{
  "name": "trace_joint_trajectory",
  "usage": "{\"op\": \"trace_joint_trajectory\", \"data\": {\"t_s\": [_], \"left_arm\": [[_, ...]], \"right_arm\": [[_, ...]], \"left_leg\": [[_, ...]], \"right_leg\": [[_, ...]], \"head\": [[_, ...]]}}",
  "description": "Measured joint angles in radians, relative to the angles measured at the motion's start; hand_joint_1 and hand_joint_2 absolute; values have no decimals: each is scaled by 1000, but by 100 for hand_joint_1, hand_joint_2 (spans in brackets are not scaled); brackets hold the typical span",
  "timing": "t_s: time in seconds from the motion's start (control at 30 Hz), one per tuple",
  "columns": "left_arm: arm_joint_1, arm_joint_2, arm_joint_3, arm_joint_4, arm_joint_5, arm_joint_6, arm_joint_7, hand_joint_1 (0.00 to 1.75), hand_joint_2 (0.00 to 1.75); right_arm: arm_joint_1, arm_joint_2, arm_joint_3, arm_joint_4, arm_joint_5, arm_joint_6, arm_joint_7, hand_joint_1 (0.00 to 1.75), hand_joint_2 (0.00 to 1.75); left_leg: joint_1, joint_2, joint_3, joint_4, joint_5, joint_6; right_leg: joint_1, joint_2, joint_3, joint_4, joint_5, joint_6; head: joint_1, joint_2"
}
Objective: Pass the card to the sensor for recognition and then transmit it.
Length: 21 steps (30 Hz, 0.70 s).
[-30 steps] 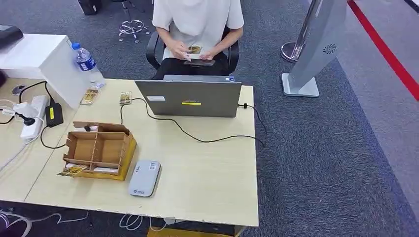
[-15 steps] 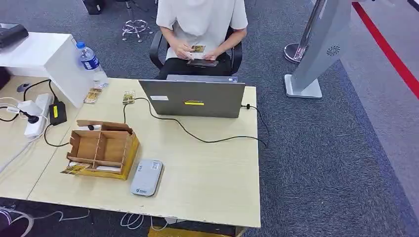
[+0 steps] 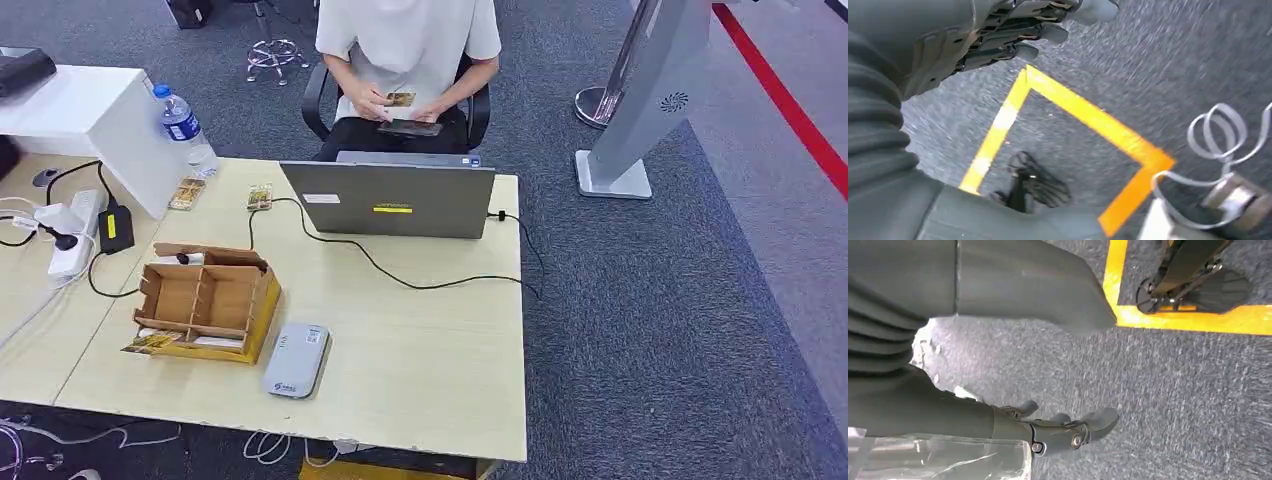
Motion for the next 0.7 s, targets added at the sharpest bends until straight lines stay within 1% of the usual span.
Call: {"op": "trace_joint_trajectory", "data": {"t_s": [0.17, 0.2, 0.23, 0.5, 0.7], "left_arm": [[27, -11, -125, -1, -29, -19, 43, 0, 0], [33, -14, -150, -4, -34, -22, 52, 28, 0], [38, -17, -170, -6, -40, -25, 60, 175, 0], [80, -37, -337, -33, -81, -54, 125, 175, 0], [117, -55, -478, -64, -116, -76, 179, 175, 0]], "right_arm": [[32, -1, 74, -23, -127, 12, -13, 0, 0], [39, -2, 90, -27, -155, 16, -18, 0, 0], [44, -2, 104, -31, -178, 17, -21, 175, 0], [89, -6, 213, -64, -364, 36, -41, 175, 0], [129, -8, 304, -91, -522, 50, -59, 175, 0]], "left_leg": [[0, 0, 0, 0, 0, 0], [0, 0, 0, 0, 0, 0], [0, 0, 0, 0, 0, 0], [0, 0, 0, 0, -1, 1], [0, 0, 0, 0, -1, 1]], "right_leg": [[0, 0, 0, 0, 0, 0], [0, 0, 0, 0, -1, 1], [0, 0, 0, 0, -1, 1], [0, 0, 0, 0, -1, 0], [0, 0, 0, 0, -2, 0]], "head": [[0, 0], [0, 0], [0, 0], [0, 0], [0, 0]]}}
